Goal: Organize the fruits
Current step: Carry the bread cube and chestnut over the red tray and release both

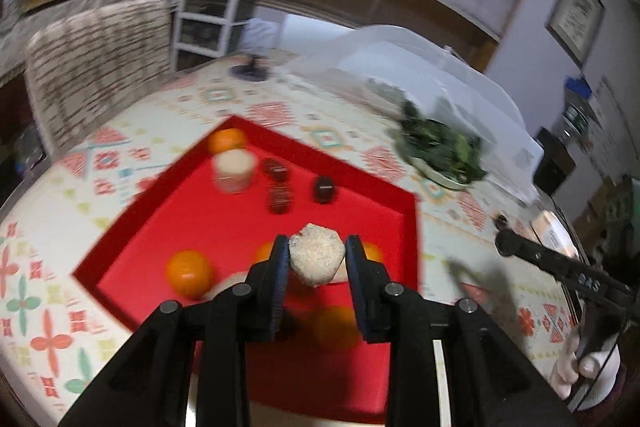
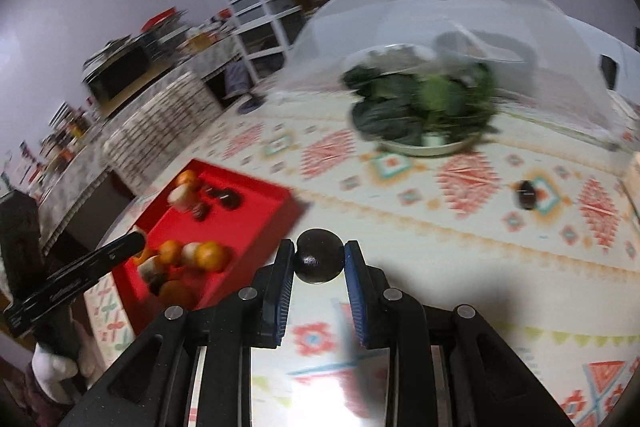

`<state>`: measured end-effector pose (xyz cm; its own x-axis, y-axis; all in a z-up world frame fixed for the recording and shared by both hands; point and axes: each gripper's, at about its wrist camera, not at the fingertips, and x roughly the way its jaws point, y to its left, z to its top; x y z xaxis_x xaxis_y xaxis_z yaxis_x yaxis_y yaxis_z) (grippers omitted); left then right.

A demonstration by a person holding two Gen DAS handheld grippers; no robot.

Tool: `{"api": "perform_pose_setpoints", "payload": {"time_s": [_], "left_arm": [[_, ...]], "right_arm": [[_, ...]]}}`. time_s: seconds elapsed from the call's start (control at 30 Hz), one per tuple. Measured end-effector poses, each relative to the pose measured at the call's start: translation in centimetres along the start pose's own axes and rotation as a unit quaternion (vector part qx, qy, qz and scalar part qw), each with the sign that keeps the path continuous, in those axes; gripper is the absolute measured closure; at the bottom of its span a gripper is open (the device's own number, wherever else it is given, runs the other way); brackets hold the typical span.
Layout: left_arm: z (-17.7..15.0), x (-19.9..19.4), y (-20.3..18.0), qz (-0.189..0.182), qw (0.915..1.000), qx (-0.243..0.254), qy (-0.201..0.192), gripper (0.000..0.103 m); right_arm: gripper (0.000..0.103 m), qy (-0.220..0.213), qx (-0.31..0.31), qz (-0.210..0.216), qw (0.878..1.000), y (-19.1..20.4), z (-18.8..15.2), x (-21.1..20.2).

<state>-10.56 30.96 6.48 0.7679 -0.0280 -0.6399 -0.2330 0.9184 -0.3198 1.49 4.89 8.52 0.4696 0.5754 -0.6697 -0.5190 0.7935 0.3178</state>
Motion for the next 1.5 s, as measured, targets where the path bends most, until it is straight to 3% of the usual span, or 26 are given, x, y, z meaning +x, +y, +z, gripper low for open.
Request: {"api": "perform_pose_setpoints", "payload": {"time_s": [0.2,0.43,1.3,1.5], "left_arm": [[-0.2,-0.1,4.5,0.018,0.9992,-0.037,0.003,0.076],[0.1,-0.3,6.4,0.013,0.9986,-0.05,-0.004,0.075],[0.2,-1.6,5.4,-0.011,0.9988,-0.046,-0.013,0.066],[0.2,-1.9,4.8,-0.01,0.9989,-0.044,-0.016,0.058]], "right_arm": [[0.075,0.035,-0.037,0.034,0.998,5.7,-0.8,3.6],[0.075,0.071,-0.072,0.046,0.994,10.2,-2.0,7.4],[0.075,0.086,-0.079,0.041,0.992,11.4,-2.8,8.9],[0.075,0.087,-0.077,0.029,0.993,10.9,-2.4,9.7]]}}
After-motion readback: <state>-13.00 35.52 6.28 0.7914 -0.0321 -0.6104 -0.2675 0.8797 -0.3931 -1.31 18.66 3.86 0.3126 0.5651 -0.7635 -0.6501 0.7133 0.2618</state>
